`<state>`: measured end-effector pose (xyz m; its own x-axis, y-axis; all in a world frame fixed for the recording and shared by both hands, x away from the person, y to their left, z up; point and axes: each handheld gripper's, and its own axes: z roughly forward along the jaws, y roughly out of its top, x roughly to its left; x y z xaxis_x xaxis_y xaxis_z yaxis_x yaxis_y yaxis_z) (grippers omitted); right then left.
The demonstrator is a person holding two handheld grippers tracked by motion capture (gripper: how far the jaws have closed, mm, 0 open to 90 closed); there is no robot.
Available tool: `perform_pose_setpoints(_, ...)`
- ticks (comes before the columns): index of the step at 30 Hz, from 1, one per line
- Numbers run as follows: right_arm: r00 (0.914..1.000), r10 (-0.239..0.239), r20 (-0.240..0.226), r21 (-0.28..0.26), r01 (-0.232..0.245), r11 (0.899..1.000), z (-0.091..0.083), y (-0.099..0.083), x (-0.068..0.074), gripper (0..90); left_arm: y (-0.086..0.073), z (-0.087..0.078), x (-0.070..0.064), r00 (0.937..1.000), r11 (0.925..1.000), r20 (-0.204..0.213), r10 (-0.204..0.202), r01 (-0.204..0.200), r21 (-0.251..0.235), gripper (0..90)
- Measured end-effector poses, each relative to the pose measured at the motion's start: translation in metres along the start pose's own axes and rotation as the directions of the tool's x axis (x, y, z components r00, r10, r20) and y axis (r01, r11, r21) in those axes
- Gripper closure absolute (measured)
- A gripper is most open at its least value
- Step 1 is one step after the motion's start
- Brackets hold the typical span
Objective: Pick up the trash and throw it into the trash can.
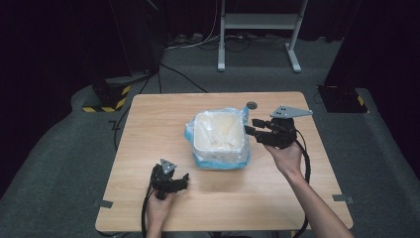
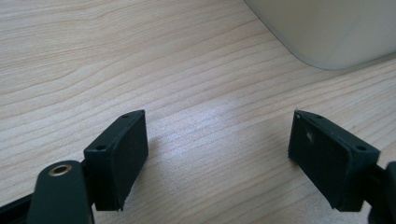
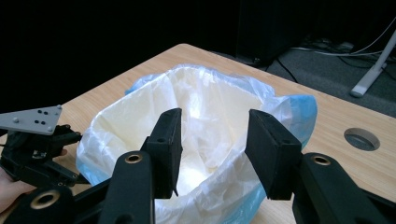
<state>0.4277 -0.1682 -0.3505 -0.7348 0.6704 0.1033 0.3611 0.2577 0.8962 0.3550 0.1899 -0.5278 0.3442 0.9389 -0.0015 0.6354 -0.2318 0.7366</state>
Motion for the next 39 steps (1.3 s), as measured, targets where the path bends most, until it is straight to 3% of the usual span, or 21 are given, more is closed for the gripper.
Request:
perform_pose_setpoints(21,0.9998,0.013,0.018,-0.018,-0.013,1.0,-0.031,-0.015,-0.001,54.4,0.0,0.0,0.0,1.0,1.0,0.001,-0.002,0.002,-0.001,19.7)
perform_pose_setpoints(26,0.9993,0.013,0.036,-0.042,-0.011,0.999,-0.043,-0.02,-0.001,54.4,0.0,0.0,0.0,1.0,1.0,0.0,0.0,0.0,0.0,19.7)
perform_pose_setpoints(39,0.9978,0.014,0.064,-0.043,-0.011,0.999,-0.058,-0.035,-0.003,54.5,0.0,0.0,0.0,1.0,1.0,0.0,0.001,-0.001,0.0,19.7)
